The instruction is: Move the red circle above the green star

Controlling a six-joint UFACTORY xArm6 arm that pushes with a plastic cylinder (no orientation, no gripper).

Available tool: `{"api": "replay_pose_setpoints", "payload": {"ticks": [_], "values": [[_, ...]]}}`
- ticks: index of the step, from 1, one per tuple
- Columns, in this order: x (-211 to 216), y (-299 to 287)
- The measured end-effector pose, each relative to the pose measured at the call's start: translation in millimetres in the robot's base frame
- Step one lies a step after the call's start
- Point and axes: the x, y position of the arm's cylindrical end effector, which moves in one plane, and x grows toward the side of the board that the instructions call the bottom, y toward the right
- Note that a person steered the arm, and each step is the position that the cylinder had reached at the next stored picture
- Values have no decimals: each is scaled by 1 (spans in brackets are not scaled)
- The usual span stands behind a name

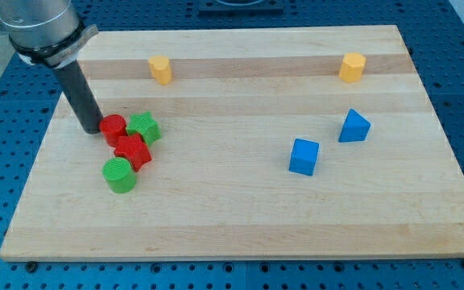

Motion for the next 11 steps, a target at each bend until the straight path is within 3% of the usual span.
{"api": "replay_pose_setpoints", "payload": {"ticks": [1, 2, 3, 5, 8, 10, 11], "values": [[5, -42], [39, -59], [59, -49], [46, 1], [-12, 2], [64, 2], [74, 20]]}}
